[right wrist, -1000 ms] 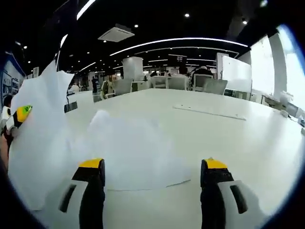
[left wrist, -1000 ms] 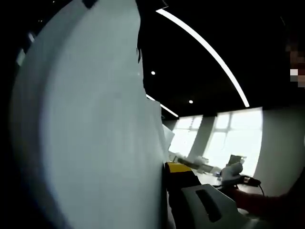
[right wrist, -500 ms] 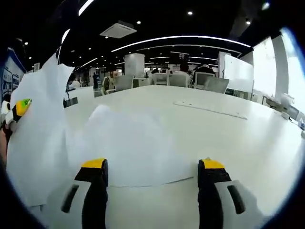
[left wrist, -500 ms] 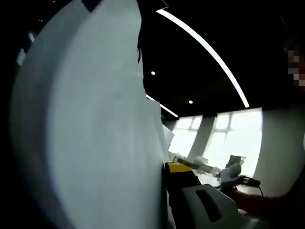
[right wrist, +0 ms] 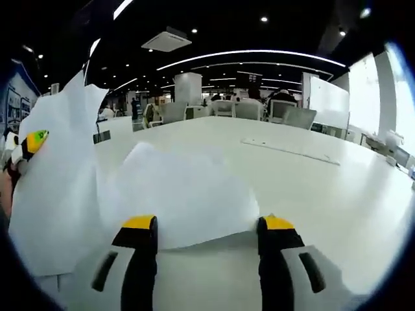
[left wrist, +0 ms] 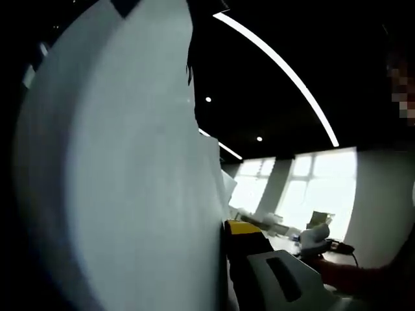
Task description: Organize the stack of printing papers by aligning and flattening the scattered papers on the table
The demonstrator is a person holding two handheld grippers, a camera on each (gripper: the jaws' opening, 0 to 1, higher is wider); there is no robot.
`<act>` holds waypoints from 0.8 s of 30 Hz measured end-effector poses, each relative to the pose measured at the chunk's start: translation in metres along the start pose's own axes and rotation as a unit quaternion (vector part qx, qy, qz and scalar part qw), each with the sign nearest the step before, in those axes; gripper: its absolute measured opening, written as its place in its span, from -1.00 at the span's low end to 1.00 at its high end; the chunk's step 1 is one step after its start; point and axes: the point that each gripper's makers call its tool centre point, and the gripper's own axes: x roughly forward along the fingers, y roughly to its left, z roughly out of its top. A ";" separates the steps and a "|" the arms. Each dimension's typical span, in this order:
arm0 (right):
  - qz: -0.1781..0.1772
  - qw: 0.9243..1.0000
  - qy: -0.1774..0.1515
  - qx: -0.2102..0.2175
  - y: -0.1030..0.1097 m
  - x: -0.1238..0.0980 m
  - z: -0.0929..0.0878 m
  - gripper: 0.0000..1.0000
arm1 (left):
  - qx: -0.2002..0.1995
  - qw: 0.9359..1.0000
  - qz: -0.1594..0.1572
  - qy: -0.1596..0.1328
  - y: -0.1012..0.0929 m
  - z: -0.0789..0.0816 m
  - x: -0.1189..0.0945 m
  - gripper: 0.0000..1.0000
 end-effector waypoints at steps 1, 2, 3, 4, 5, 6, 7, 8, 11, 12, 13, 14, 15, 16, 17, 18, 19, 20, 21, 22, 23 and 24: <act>0.002 1.000 0.000 -0.001 0.001 0.000 0.001 0.06 | 0.000 1.000 0.000 0.000 0.000 0.000 0.000 -0.84; 0.005 1.000 -0.001 -0.003 0.003 0.000 0.002 0.04 | 0.001 1.000 0.000 0.001 0.000 0.000 0.000 -0.84; 0.005 1.000 -0.002 -0.004 0.004 0.000 0.002 0.01 | 0.001 1.000 0.001 0.001 0.000 0.000 0.000 -0.84; 0.006 1.000 -0.001 -0.004 0.004 0.001 0.002 -0.01 | 0.001 1.000 0.001 0.001 0.000 0.000 0.000 -0.84; 0.007 1.000 -0.001 -0.004 0.007 -0.001 0.001 -0.03 | 0.001 1.000 0.001 0.001 0.000 0.000 0.000 -0.84; 0.010 1.000 0.000 -0.004 0.008 0.000 0.001 -0.07 | 0.001 1.000 0.001 0.001 0.000 0.000 0.000 -0.84; 0.015 1.000 -0.001 -0.006 0.011 0.000 0.001 -0.10 | 0.002 1.000 0.001 0.002 0.000 0.000 0.000 -0.84; 0.017 1.000 -0.002 -0.009 0.011 0.000 0.002 -0.14 | 0.002 1.000 0.001 0.002 0.000 0.000 0.000 -0.84; 0.022 1.000 0.000 -0.011 0.012 0.003 0.002 -0.26 | 0.002 1.000 0.001 0.002 0.000 0.000 0.000 -0.84; 0.025 1.000 -0.001 -0.012 0.012 0.005 0.002 -0.31 | 0.002 1.000 0.001 0.002 0.000 0.000 0.000 -0.84; 0.024 1.000 0.000 -0.012 0.010 0.008 0.002 -0.32 | 0.002 1.000 0.001 0.002 0.000 0.000 0.000 -0.84; 0.025 1.000 -0.001 -0.013 0.011 0.007 0.002 -0.35 | 0.002 1.000 0.001 0.001 0.000 0.000 -0.001 -0.84; 0.027 1.000 -0.001 -0.014 0.012 0.007 0.002 -0.37 | 0.002 1.000 0.001 0.001 0.000 0.000 -0.001 -0.84; 0.029 0.999 -0.002 -0.014 0.013 0.006 0.002 -0.39 | 0.002 1.000 0.001 0.002 0.000 0.000 -0.001 -0.84; 0.029 0.999 -0.001 -0.014 0.012 0.007 0.002 -0.41 | 0.002 1.000 0.001 0.002 0.000 0.000 -0.001 -0.84; 0.030 0.999 -0.001 -0.015 0.012 0.008 0.002 -0.43 | 0.002 1.000 0.001 0.001 0.000 0.000 -0.001 -0.84; 0.032 0.999 -0.001 -0.015 0.012 0.009 0.002 -0.46 | 0.002 1.000 0.001 0.001 0.001 0.000 -0.001 -0.84; 0.032 0.999 -0.001 -0.015 0.013 0.007 0.002 -0.50 | 0.002 1.000 0.001 0.001 0.001 0.000 -0.001 -0.84; 0.034 0.999 0.000 -0.016 0.014 0.008 0.001 -0.53 | 0.002 1.000 0.001 0.001 0.001 0.000 -0.001 -0.84; 0.036 0.999 0.000 -0.017 0.015 0.008 0.001 -0.55 | 0.001 1.000 0.001 0.001 0.001 0.000 -0.001 -0.84; 0.038 0.999 0.001 -0.017 0.016 0.009 0.001 -0.59 | 0.001 1.000 0.001 0.001 0.000 0.000 -0.001 -0.84; 0.040 0.999 0.000 -0.019 0.019 0.008 0.001 -0.61 | 0.001 1.000 0.001 0.001 0.000 0.000 -0.001 -0.84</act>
